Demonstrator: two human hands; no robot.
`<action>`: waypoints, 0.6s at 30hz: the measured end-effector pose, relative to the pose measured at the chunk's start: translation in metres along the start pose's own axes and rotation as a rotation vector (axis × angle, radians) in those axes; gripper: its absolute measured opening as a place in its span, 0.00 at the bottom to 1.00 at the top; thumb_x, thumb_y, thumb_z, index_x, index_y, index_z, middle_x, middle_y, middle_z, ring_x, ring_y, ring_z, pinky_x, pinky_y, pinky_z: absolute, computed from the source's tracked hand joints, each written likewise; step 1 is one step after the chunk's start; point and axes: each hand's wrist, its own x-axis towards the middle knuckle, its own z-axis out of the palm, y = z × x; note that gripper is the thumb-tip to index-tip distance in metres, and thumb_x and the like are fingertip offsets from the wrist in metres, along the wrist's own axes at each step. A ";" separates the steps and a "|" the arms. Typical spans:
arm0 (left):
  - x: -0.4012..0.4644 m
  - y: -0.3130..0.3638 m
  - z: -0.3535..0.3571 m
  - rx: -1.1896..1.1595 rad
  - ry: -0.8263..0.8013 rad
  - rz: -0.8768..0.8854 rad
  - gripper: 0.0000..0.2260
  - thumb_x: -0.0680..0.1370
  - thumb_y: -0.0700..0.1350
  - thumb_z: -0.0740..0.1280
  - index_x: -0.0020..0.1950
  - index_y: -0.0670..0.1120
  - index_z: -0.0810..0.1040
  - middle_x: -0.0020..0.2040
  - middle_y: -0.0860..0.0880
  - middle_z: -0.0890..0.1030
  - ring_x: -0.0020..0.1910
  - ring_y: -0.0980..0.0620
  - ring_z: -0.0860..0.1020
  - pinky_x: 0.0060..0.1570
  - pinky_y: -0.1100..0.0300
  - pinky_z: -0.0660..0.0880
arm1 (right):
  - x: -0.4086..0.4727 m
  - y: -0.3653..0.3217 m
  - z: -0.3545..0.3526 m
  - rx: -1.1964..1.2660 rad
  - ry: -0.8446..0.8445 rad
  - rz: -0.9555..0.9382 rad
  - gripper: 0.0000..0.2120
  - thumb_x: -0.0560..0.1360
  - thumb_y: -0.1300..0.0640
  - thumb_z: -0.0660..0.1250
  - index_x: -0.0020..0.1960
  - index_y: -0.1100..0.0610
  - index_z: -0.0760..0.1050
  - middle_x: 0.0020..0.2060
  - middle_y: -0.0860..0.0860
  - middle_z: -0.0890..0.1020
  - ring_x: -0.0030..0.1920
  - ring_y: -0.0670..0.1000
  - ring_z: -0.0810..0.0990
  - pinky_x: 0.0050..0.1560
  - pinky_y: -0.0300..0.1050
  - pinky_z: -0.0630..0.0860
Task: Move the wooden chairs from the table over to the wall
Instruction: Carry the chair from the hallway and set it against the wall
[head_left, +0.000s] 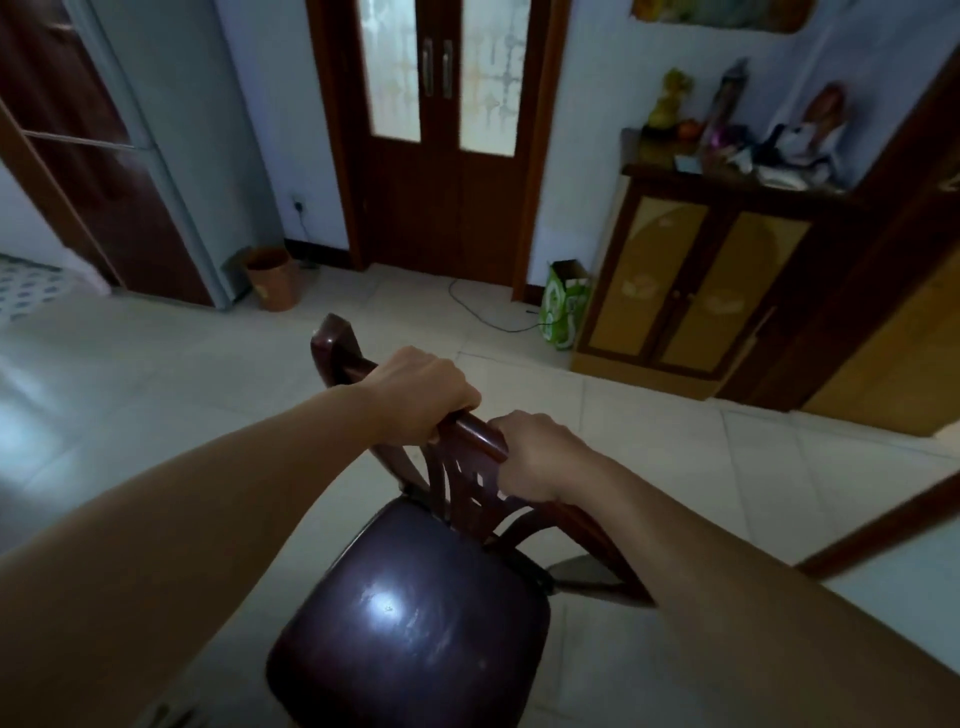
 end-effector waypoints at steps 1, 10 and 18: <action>0.006 0.013 -0.007 0.009 0.010 0.026 0.11 0.69 0.45 0.69 0.38 0.55 0.66 0.29 0.57 0.64 0.31 0.55 0.66 0.29 0.61 0.57 | -0.013 0.011 -0.005 0.000 0.012 0.014 0.12 0.70 0.58 0.64 0.53 0.53 0.75 0.47 0.53 0.79 0.48 0.58 0.79 0.45 0.46 0.75; 0.061 0.162 -0.060 0.055 0.052 0.274 0.05 0.69 0.47 0.68 0.43 0.53 0.73 0.33 0.54 0.65 0.34 0.52 0.66 0.35 0.58 0.61 | -0.152 0.119 -0.025 0.025 0.124 0.160 0.16 0.69 0.61 0.63 0.56 0.50 0.77 0.49 0.53 0.80 0.48 0.57 0.78 0.44 0.46 0.74; 0.110 0.288 -0.096 0.023 0.069 0.570 0.07 0.70 0.48 0.68 0.47 0.53 0.74 0.34 0.55 0.68 0.36 0.52 0.70 0.36 0.57 0.64 | -0.261 0.198 -0.026 0.086 0.165 0.402 0.18 0.69 0.62 0.66 0.58 0.52 0.76 0.48 0.54 0.81 0.48 0.57 0.79 0.51 0.51 0.77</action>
